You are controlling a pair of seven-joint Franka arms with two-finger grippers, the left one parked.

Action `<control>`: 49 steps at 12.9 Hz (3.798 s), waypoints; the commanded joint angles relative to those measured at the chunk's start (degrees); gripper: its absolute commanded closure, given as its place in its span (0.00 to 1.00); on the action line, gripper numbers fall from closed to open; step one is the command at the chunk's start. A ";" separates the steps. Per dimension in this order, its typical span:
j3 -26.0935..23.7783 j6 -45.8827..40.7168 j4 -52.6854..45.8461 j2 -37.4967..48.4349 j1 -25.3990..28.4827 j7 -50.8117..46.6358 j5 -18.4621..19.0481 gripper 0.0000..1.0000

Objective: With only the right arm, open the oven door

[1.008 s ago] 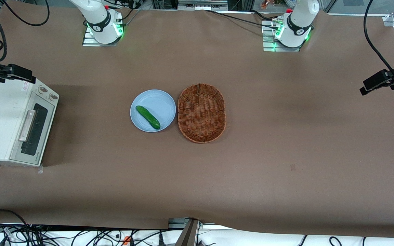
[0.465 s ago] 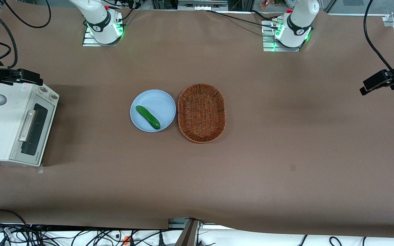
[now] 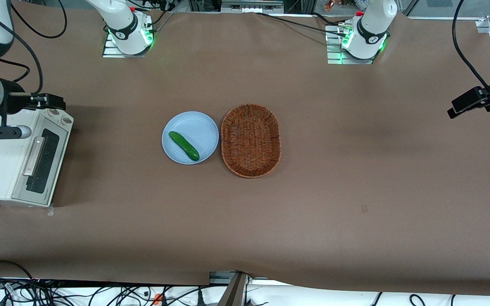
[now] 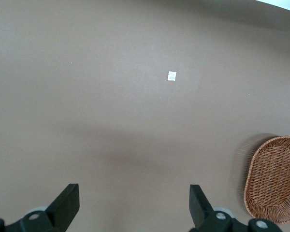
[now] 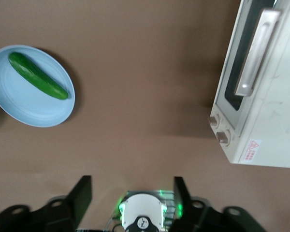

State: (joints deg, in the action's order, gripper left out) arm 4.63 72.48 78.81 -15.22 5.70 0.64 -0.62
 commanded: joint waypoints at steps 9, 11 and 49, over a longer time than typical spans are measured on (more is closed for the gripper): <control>-0.06 2.83 -0.15 -12.64 2.92 5.42 12.04 1.00; -0.06 5.47 -0.15 -14.66 2.91 8.93 17.03 1.00; 2.49 21.56 7.32 -19.41 -0.60 24.95 27.52 1.00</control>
State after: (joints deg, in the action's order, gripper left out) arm 7.28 90.65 84.56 -33.55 5.26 27.51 28.90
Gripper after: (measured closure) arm 0.991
